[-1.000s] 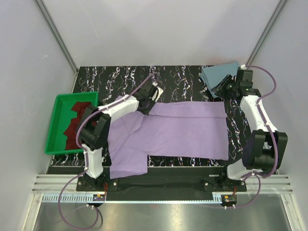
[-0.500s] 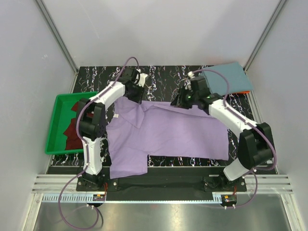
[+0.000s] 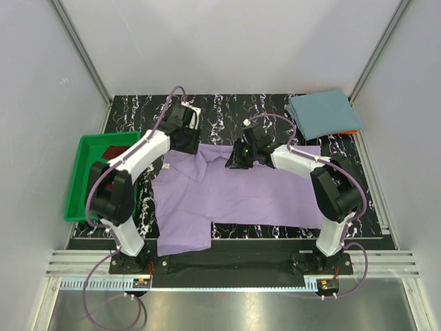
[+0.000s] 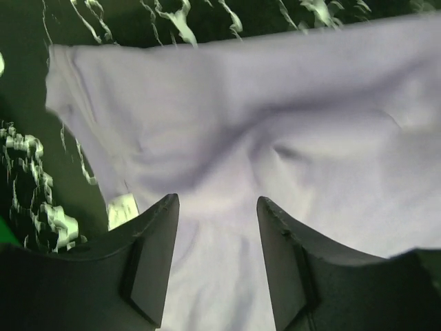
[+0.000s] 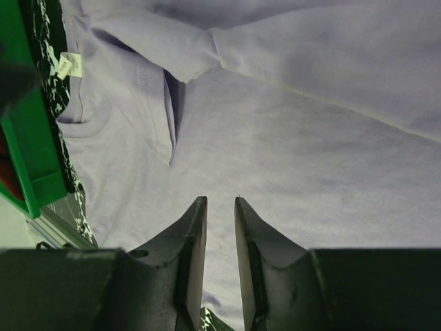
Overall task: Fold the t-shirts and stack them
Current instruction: Fold the tshirt
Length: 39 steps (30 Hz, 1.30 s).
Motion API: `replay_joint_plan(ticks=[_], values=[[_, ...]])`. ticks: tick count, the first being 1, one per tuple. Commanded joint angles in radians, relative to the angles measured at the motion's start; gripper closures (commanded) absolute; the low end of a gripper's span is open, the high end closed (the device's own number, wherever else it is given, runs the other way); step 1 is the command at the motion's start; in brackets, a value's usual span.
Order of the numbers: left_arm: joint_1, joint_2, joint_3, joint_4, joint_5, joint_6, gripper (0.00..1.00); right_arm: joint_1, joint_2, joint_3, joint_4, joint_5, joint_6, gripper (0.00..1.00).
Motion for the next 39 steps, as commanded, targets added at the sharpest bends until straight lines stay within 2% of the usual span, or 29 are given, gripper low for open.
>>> replay_joint_plan(ticks=[1, 3, 8, 16, 22, 25, 26, 29, 30, 36, 39], values=[[-0.116, -0.143, -0.123, 0.082, -0.061, -0.017, 0.45, 0.007, -0.033, 0.049, 0.058, 0.038, 0.020, 0.70], [-0.144, -0.145, -0.192, 0.115, -0.045, 0.003, 0.44, 0.007, -0.059, 0.046, 0.047, 0.044, 0.009, 0.70], [-0.220, -0.064, -0.193, 0.136, -0.108, 0.013, 0.42, 0.009, -0.122, 0.011, 0.046, 0.061, 0.003, 0.70], [-0.225, 0.045, -0.139, 0.156, -0.272, -0.009, 0.42, 0.006, -0.216, -0.028, 0.007, 0.125, -0.042, 0.69], [-0.223, 0.095, -0.098, 0.152, -0.272, 0.000, 0.44, 0.007, -0.229, -0.018, 0.000, 0.128, -0.054, 0.69], [-0.225, 0.075, -0.116, 0.174, -0.240, 0.005, 0.57, 0.006, -0.228, -0.012, -0.002, 0.130, -0.054, 0.69], [-0.223, 0.064, -0.113, 0.160, -0.237, 0.005, 0.74, 0.006, -0.223, -0.009, -0.002, 0.130, -0.052, 0.69], [-0.222, 0.029, -0.104, 0.125, -0.234, 0.014, 0.96, 0.006, -0.213, -0.005, -0.004, 0.131, -0.049, 0.69], [-0.219, 0.018, -0.107, 0.123, -0.234, 0.016, 0.99, 0.006, -0.206, -0.006, 0.001, 0.130, -0.045, 0.69], [-0.181, -0.036, -0.131, 0.117, -0.203, 0.013, 1.00, 0.006, -0.180, -0.008, 0.027, 0.101, -0.022, 0.69], [-0.135, -0.065, -0.139, 0.110, -0.116, 0.008, 1.00, 0.006, -0.162, -0.014, 0.061, 0.070, -0.023, 0.69]])
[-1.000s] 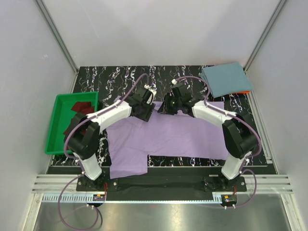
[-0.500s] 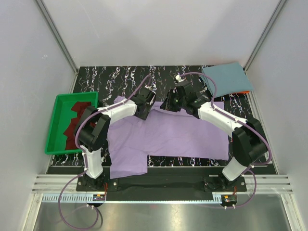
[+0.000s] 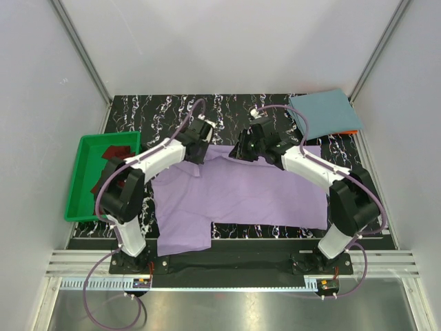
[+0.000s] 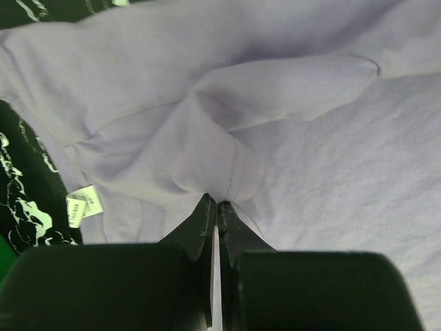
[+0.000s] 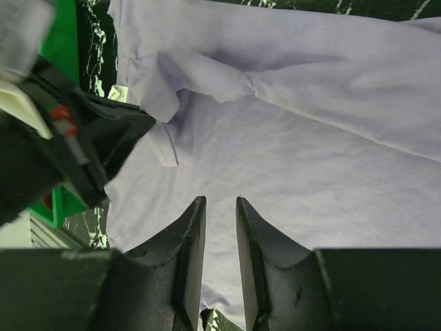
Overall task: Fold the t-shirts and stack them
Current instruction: Fold the tshirt
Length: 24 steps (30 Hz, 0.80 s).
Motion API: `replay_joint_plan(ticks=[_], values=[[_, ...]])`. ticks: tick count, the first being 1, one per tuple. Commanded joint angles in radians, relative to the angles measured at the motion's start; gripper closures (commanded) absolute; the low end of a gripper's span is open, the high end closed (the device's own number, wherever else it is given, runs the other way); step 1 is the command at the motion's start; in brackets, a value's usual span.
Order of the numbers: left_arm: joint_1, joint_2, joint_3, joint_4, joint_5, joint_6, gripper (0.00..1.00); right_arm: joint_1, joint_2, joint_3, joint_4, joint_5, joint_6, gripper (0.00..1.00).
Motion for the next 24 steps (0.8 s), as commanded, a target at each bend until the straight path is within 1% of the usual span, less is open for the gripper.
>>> replay_joint_plan(ticks=[1, 5, 6, 8, 9, 13, 16, 18, 20, 22, 23, 24], values=[[0.066, -0.081, 0.001, 0.008, 0.132, -0.006, 1.00, 0.007, 0.022, -0.002, 0.088, -0.049, 0.004, 0.68], [0.108, -0.076, 0.040, -0.035, 0.234, -0.008, 1.00, 0.021, 0.074, -0.034, 0.234, -0.119, 0.049, 0.66], [0.116, -0.070, 0.066, -0.062, 0.251, -0.003, 1.00, 0.025, 0.086, -0.039, 0.310, -0.138, 0.067, 0.64], [0.134, -0.049, 0.087, -0.095, 0.294, 0.003, 1.00, 0.035, 0.138, -0.043, 0.386, -0.191, 0.093, 0.61], [0.142, -0.039, 0.109, -0.107, 0.303, 0.005, 1.00, 0.036, 0.153, -0.042, 0.436, -0.202, 0.122, 0.58], [0.179, -0.029, 0.135, -0.124, 0.352, 0.003, 1.00, 0.041, 0.222, -0.019, 0.487, -0.215, 0.161, 0.51], [0.205, -0.010, 0.167, -0.130, 0.396, -0.003, 1.00, 0.052, 0.256, -0.014, 0.500, -0.193, 0.182, 0.51], [0.217, 0.005, 0.185, -0.144, 0.410, -0.005, 1.00, 0.055, 0.272, -0.025, 0.529, -0.173, 0.237, 0.51], [0.232, 0.031, 0.208, -0.158, 0.433, -0.005, 1.00, 0.068, 0.285, -0.036, 0.546, -0.124, 0.286, 0.51], [0.238, 0.047, 0.219, -0.162, 0.450, -0.005, 1.00, 0.088, 0.298, -0.011, 0.544, -0.081, 0.293, 0.51], [0.242, 0.051, 0.224, -0.161, 0.453, -0.005, 1.00, 0.099, 0.317, 0.007, 0.529, -0.068, 0.290, 0.50], [0.243, 0.059, 0.228, -0.161, 0.462, -0.005, 1.00, 0.122, 0.322, 0.022, 0.477, -0.022, 0.299, 0.50]])
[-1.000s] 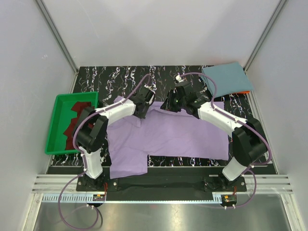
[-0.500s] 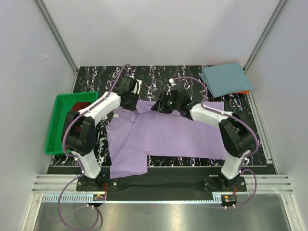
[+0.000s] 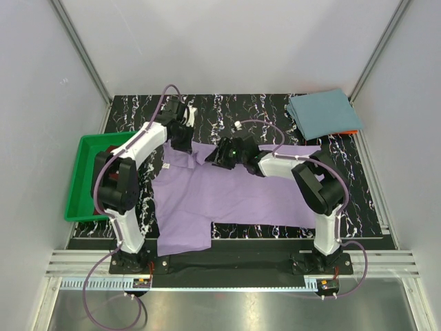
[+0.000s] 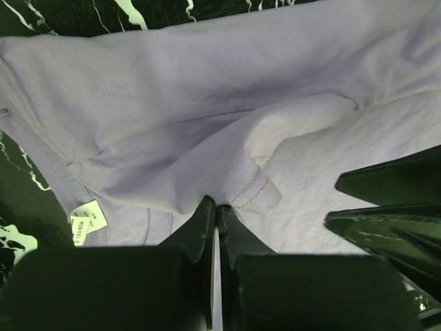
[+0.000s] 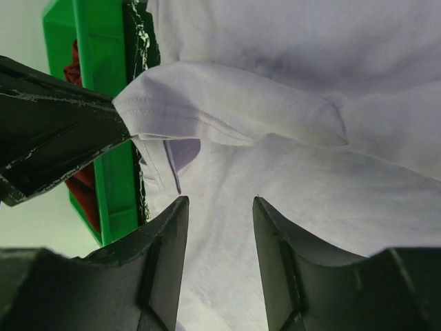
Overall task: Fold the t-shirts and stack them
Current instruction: Fold the tshirt
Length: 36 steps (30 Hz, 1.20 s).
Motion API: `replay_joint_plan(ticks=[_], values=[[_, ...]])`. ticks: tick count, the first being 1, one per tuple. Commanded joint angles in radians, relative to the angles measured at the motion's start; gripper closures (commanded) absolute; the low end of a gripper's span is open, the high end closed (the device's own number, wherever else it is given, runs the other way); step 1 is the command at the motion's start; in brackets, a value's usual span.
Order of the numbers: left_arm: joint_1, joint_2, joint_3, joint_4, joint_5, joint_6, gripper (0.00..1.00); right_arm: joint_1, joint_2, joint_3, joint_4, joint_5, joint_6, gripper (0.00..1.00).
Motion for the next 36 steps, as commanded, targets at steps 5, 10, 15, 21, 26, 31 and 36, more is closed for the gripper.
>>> replay_joint_plan(ticks=[5, 10, 15, 21, 26, 31, 36], values=[[0.031, 0.040, 0.077, -0.031, 0.087, -0.016, 1.00, 0.070, 0.037, 0.000, 0.061, 0.178, 0.234, 0.41], [0.067, 0.070, 0.112, -0.048, 0.116, -0.030, 1.00, 0.090, 0.046, 0.009, 0.038, 0.271, 0.300, 0.36], [0.102, 0.116, 0.137, -0.059, 0.143, -0.080, 1.00, 0.091, 0.089, 0.040, 0.032, 0.320, 0.339, 0.36], [0.114, 0.141, 0.134, -0.039, 0.186, -0.105, 1.00, 0.091, 0.126, 0.095, 0.007, 0.340, 0.328, 0.39], [0.117, 0.150, 0.129, -0.027, 0.189, -0.117, 1.00, 0.096, 0.150, 0.116, 0.021, 0.347, 0.343, 0.40], [0.125, 0.161, 0.130, -0.025, 0.199, -0.123, 1.00, 0.113, 0.176, 0.150, -0.005, 0.359, 0.348, 0.41], [0.133, 0.163, 0.127, -0.027, 0.205, -0.127, 1.00, 0.117, 0.196, 0.187, -0.042, 0.389, 0.348, 0.43]])
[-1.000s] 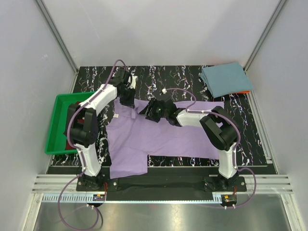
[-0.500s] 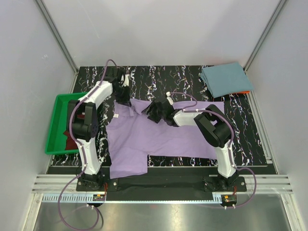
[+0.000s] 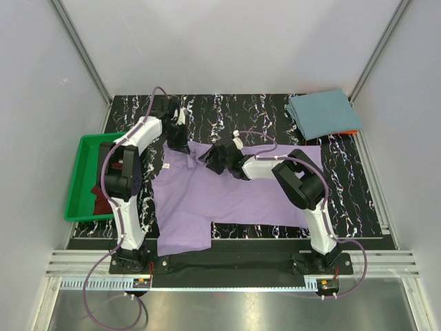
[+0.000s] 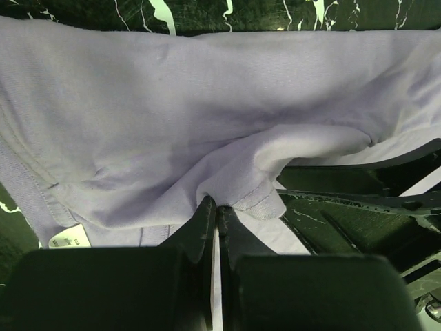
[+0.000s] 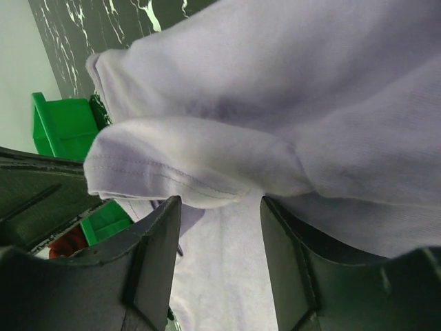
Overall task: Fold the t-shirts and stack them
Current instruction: Fold the tshirt
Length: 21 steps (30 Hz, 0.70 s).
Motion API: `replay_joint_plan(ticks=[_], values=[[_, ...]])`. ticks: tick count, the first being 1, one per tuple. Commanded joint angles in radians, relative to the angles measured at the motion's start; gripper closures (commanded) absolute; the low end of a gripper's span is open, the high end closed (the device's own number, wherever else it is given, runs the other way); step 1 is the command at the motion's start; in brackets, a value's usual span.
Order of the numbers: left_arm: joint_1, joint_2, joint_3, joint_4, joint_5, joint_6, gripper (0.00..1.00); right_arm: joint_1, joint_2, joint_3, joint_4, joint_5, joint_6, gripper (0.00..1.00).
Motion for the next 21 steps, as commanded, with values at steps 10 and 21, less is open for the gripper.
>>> replay_joint_plan(ticks=[10, 21], values=[[0.019, -0.007, 0.014, 0.030, 0.046, -0.020, 1.00, 0.017, 0.029, 0.115, -0.108, 0.131, 0.021, 0.63], [0.024, -0.015, 0.006, 0.041, 0.060, -0.023, 1.00, 0.017, 0.037, 0.139, -0.126, 0.137, 0.000, 1.00]])
